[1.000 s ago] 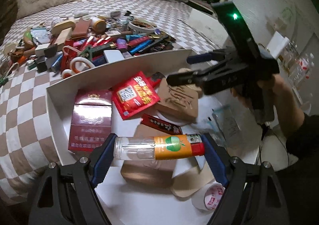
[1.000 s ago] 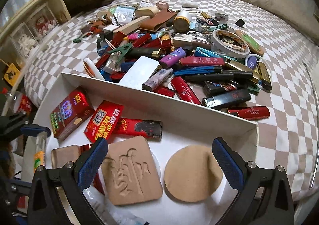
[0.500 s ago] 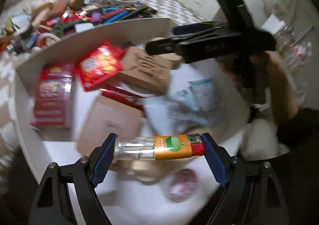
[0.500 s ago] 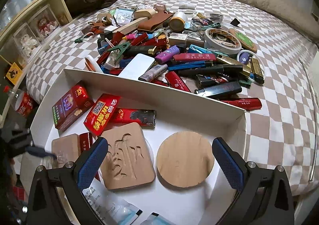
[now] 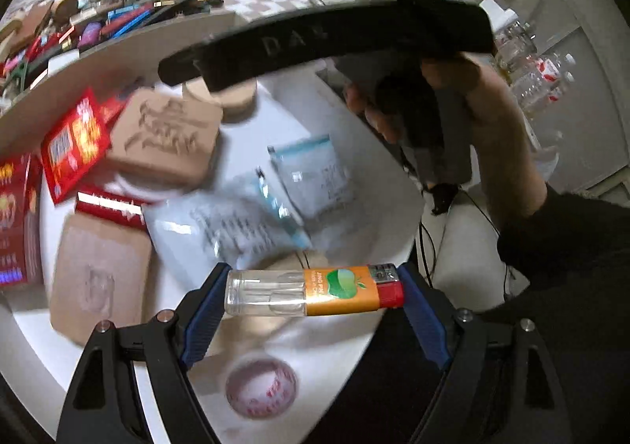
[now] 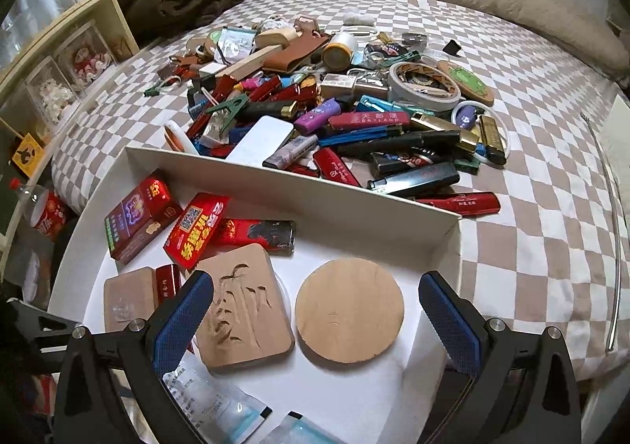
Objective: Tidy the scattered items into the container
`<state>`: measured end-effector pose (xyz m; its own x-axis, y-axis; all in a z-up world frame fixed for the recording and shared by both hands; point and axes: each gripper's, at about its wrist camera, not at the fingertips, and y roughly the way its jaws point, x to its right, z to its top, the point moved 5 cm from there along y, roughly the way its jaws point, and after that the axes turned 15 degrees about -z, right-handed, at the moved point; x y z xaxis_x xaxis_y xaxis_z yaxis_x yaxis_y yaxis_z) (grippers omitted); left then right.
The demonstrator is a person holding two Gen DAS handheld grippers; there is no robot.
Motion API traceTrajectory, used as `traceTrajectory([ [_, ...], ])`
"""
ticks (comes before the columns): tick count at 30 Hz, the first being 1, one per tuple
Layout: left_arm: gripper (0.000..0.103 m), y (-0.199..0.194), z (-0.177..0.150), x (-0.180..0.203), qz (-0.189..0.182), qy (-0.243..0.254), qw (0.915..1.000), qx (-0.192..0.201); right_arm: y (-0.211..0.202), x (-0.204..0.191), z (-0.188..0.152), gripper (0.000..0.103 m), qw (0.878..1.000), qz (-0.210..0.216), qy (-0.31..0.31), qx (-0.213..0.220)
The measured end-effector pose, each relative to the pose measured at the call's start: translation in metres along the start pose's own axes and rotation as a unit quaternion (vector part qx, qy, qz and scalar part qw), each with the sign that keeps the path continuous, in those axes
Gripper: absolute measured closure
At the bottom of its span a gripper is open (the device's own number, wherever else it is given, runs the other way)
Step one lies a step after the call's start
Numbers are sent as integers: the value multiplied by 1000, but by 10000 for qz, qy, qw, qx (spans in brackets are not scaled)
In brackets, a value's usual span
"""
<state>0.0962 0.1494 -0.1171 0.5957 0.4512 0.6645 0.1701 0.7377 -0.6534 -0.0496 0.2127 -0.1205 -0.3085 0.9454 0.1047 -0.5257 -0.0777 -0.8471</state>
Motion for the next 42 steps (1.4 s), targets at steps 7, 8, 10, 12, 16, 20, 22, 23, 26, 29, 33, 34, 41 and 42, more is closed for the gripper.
traceTrajectory([
  [7,19,-13,47,-5,503,390,9979,133,-18,23,12,0,9975,450,539,88],
  [8,19,-12,53,-6,612,483,9969,102,-20,28,13,0,9962,530,691,86],
  [10,19,-11,62,-11,683,633,9957,-20,-24,37,16,0,9943,590,880,117],
  [12,19,-4,66,-10,572,940,9936,-273,-28,46,18,0,9931,545,1024,186],
  [16,19,14,76,-4,483,1877,9769,-905,-34,62,20,0,9909,466,1229,285],
  [20,19,31,83,-4,416,2438,9581,-1441,-36,75,17,0,9886,405,1414,310],
  [22,19,40,81,-2,325,2687,9490,-1616,-35,81,15,0,9878,361,1490,289],
  [23,19,43,79,0,258,2819,9442,-1685,-34,84,13,0,9874,334,1523,268],
  [26,10,51,72,4,240,3290,9266,-1803,-32,92,10,0,9863,267,1614,213],
  [29,0,51,71,-2,359,3374,9240,-1762,-31,98,8,0,9851,260,1691,196],
  [33,0,38,64,-6,466,3222,9300,-1707,-31,98,8,0,9855,230,1668,206],
  [34,0,35,60,-4,462,3186,9317,-1682,-30,97,9,0,9858,238,1649,205],
  [41,0,3,53,-8,539,3025,9422,-1337,-30,86,10,0,9875,309,1536,182],
  [42,0,-5,52,-8,523,2949,9460,-1239,-31,84,10,0,9881,313,1495,187],
])
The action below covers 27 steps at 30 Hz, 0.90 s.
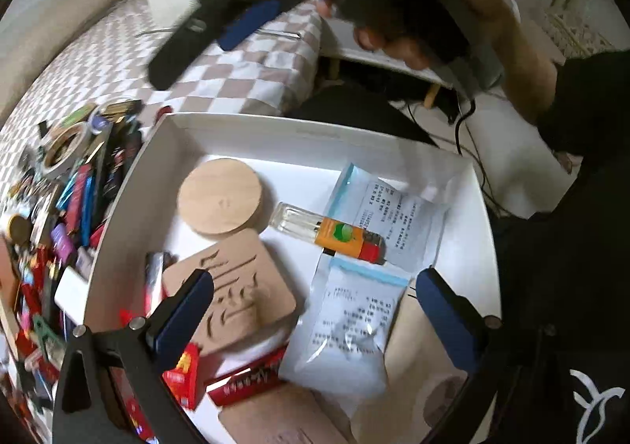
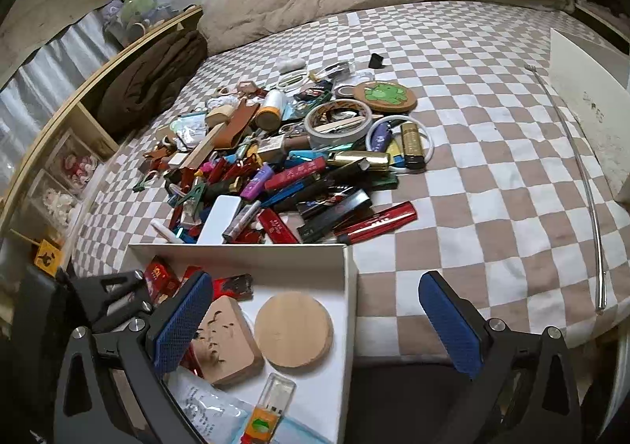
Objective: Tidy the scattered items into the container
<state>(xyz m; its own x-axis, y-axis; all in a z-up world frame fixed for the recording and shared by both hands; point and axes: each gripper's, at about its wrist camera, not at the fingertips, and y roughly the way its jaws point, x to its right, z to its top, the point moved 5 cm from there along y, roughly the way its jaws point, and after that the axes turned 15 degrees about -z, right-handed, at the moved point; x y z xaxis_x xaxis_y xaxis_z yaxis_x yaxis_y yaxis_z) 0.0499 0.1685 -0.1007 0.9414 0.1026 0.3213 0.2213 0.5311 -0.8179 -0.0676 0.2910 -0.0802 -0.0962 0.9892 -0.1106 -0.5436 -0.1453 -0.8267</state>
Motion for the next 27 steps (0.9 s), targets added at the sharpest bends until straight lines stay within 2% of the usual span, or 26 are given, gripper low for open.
traceTrajectory([
  [6,0,-24,-12,-6,254,-434,9977,445,-3,-12,1,0,9997,-22,-248,68],
  [13,0,-45,-26,-20,698,-1034,9874,970,-1,-25,2,0,9988,-87,-455,172],
  [20,0,-67,-43,-42,1071,-1961,9630,1510,-5,-38,0,0,9956,-302,-779,420],
  [27,0,-83,-61,-60,1477,-2493,9379,1908,-6,-45,0,0,9936,-409,-884,574],
])
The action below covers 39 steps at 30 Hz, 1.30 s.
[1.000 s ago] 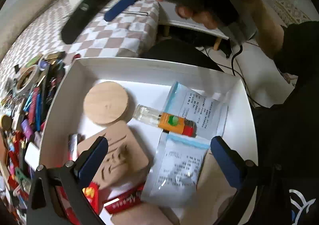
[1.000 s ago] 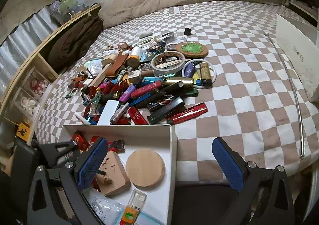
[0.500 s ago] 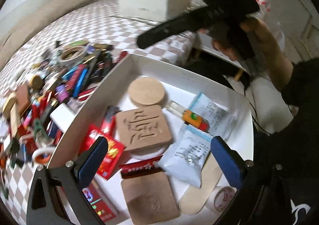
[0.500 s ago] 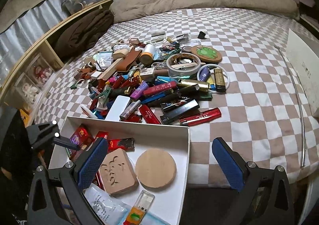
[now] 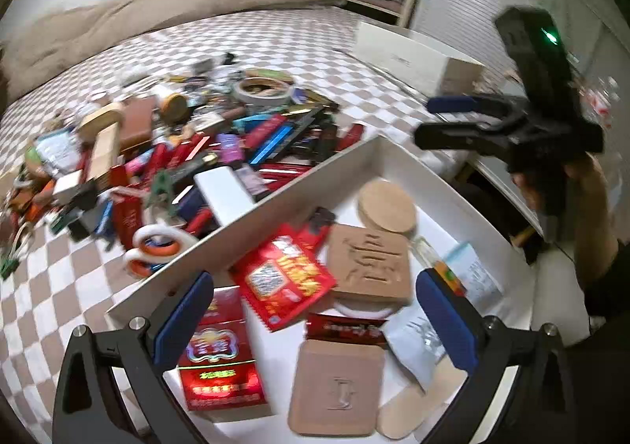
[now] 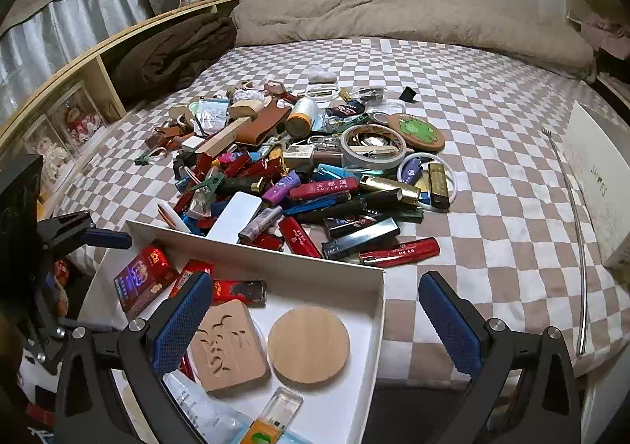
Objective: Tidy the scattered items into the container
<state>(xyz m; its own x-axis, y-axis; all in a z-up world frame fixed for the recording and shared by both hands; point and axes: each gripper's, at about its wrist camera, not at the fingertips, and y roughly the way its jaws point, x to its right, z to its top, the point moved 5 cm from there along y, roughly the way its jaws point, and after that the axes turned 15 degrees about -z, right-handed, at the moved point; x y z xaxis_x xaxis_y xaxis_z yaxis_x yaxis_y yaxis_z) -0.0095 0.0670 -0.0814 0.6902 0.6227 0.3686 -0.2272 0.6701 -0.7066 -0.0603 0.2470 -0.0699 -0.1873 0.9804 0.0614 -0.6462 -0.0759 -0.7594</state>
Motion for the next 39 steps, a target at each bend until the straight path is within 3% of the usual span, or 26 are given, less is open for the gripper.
traceTrajectory([
  [8,0,-15,-3,-26,622,-539,9956,458,0,-8,0,0,9998,-108,-9,154],
  [12,0,-20,-4,-37,605,-938,9918,620,1,-10,-2,0,9995,-251,-41,202],
  [18,0,-32,-6,-47,1191,-1083,9833,847,2,-13,-6,0,9987,-456,-143,202],
  [29,0,-45,-6,-51,1290,-1448,9744,1138,-2,-23,-12,0,9973,-557,-316,352],
  [39,0,-47,-11,-52,1406,-1567,9707,1160,2,-25,-17,0,9969,-599,-401,323],
])
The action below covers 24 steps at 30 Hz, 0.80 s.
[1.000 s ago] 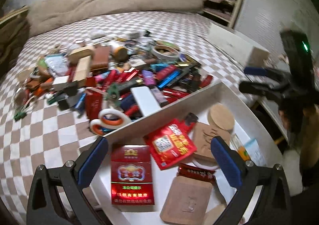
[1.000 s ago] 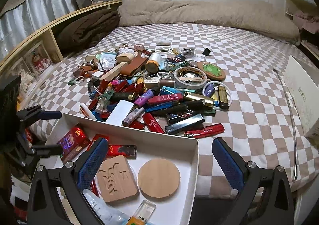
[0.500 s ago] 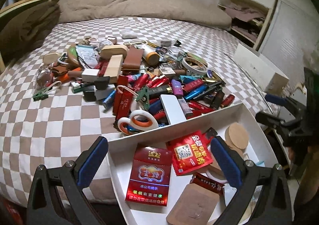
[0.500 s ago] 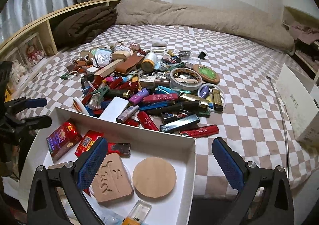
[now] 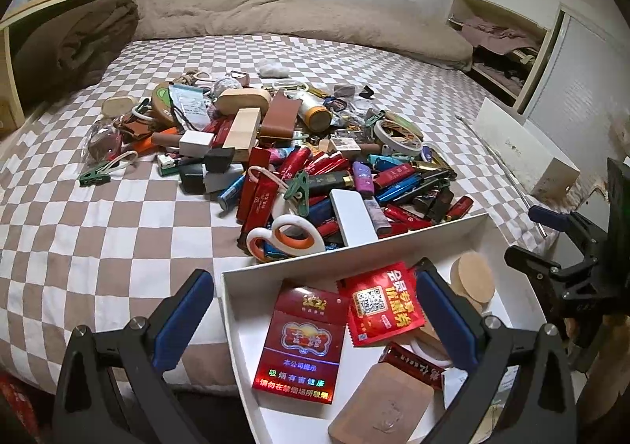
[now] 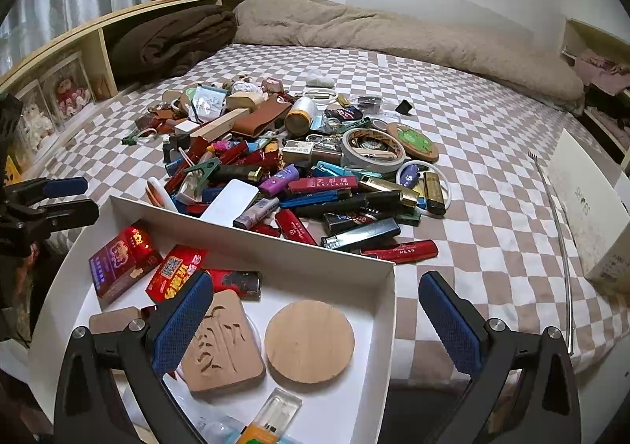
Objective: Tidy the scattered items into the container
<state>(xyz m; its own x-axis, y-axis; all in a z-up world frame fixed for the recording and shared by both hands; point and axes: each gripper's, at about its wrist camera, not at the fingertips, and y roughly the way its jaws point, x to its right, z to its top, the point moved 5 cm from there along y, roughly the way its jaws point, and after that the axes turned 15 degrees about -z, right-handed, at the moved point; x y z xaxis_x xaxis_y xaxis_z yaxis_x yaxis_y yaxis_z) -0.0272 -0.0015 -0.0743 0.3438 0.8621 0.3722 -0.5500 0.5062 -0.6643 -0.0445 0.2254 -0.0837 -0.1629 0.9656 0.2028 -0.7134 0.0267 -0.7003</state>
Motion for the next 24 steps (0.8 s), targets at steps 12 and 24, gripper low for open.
traceTrajectory([
  [12,0,-3,0,-1,231,95,9997,72,1,8,0,0,9999,61,70,46],
  [24,0,-9,4,-8,439,127,9989,118,12,15,9,0,9999,123,80,-16],
])
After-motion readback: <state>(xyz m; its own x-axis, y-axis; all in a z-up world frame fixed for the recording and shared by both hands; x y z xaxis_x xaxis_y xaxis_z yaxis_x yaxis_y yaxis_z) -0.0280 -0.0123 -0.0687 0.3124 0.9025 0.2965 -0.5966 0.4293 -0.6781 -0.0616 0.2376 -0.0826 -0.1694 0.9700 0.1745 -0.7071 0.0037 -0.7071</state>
